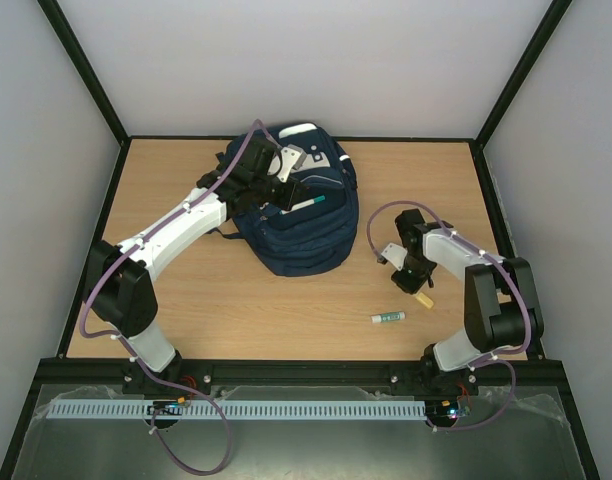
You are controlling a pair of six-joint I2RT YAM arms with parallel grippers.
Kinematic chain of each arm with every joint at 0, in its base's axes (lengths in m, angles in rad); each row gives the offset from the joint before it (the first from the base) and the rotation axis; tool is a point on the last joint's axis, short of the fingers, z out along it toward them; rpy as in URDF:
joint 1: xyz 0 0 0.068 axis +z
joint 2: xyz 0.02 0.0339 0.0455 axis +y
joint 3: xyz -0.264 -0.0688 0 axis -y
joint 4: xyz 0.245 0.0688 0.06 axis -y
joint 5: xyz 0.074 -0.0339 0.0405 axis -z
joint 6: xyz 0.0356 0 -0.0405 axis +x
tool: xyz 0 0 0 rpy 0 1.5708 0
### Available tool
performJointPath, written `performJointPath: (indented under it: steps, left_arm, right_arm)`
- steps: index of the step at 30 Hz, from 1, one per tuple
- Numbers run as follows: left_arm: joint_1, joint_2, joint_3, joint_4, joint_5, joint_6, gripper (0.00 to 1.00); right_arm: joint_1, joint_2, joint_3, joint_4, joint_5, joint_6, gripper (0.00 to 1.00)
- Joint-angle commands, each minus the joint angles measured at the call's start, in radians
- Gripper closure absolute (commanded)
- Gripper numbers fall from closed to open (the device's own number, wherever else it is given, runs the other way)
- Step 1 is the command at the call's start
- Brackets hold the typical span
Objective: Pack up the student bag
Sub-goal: Pick up the stationery from the center of the board.
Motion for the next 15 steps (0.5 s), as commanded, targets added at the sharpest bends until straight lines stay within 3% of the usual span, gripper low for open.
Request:
performJointPath:
  steps: [1, 9, 15]
  left_arm:
    - [-0.022, -0.017, 0.038, 0.035, 0.061, -0.018, 0.84]
    - [-0.022, -0.017, 0.039, 0.034, 0.062, -0.020, 0.84]
    - [-0.025, -0.015, 0.039, 0.033, 0.060, -0.020, 0.84]
  right_arm:
    - [-0.008, -0.016, 0.010, -0.053, -0.022, 0.067, 0.75]
    - [-0.093, -0.046, -0.010, -0.099, -0.023, 0.049, 0.61]
    - [-0.106, -0.061, -0.063, -0.095, -0.028, 0.042, 0.59]
